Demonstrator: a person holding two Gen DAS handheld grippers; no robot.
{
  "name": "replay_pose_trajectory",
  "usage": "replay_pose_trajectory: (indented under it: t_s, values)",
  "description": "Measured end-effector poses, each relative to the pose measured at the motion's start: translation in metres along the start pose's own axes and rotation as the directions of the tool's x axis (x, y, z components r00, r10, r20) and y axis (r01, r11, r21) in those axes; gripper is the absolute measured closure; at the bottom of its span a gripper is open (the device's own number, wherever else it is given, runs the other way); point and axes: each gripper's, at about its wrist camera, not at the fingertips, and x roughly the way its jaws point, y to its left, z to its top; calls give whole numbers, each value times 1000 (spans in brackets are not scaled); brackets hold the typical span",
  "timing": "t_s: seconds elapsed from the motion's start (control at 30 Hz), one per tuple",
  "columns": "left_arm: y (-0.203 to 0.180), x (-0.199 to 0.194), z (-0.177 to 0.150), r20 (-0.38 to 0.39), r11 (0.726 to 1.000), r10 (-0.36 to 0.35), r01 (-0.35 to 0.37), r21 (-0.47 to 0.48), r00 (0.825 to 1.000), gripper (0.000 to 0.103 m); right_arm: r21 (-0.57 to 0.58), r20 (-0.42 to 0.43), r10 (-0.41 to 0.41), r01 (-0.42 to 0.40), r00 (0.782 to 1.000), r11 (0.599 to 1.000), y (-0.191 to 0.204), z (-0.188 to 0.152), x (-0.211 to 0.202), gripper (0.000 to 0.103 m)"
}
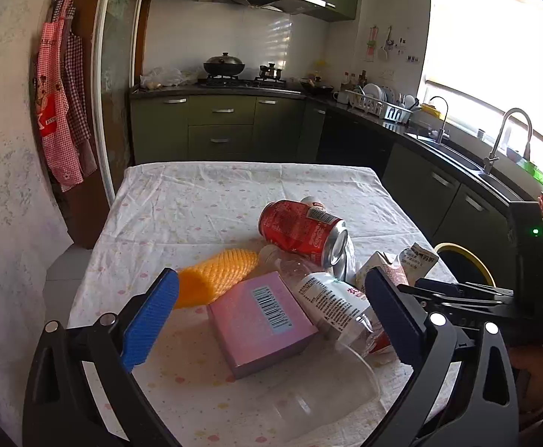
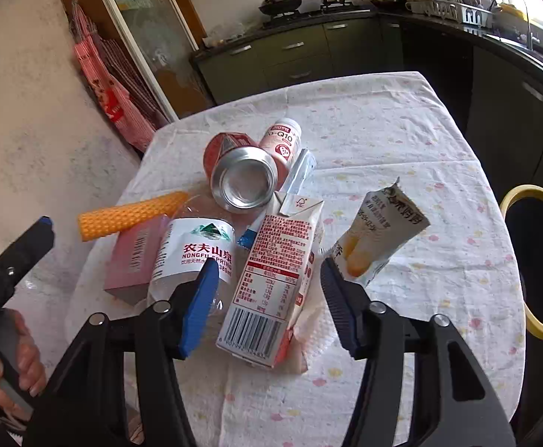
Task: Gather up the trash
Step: 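Grasp the white milk carton with the right gripper and lift, then drop the milk carton into the bin by opening the right gripper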
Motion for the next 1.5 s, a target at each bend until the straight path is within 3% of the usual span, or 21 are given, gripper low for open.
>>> replay_pose_trajectory:
  t_s: [0.1, 0.2, 0.4, 0.63, 0.87, 1.0, 1.1, 1.2, 1.5]
  values:
    - [4, -1, -3, -4, 1000, -12, 12, -8, 1000, 5, -1, -3, -59, 59, 998, 998, 3, 3, 10, 51]
    - [7, 1, -5, -8, 1000, -10, 10, -18, 1000, 5, 6, -33, -68, 69, 997, 998, 4, 4, 21, 51]
    - [11, 0, -7, -5, 999, -13, 13, -30, 1000, 5, 15, -57, -79, 80, 995, 997, 5, 3, 32, 67]
    - [12, -2, -7, 6, 999, -5, 5, -36, 1000, 5, 2, -15, -67, 67, 998, 998, 6, 6, 9, 69]
    - [5, -5, -6, 12, 1000, -3, 4, -14, 1000, 5, 17, 64, 15, -16, 998, 1000, -4, 11, -35, 69]
    - [3, -7, -5, 22, 1000, -5, 5, -11, 1000, 5, 99, 183, -77, 60, 980, 993, -48, 17, -84, 69]
    - [0, -4, -5, 11, 1000, -16, 16, -14, 1000, 5, 215, 226, -252, 204, 941, 955, -107, 18, -112, 69]
    - [-7, 0, -6, -1, 1000, -14, 14, 3, 1000, 5, 316, 178, -369, 302, 912, 899, -167, 16, -116, 68]
    - [-35, 8, -4, -30, 997, -30, 32, 70, 999, 5, 429, 10, -445, 399, 895, 811, -270, 3, -68, 68]
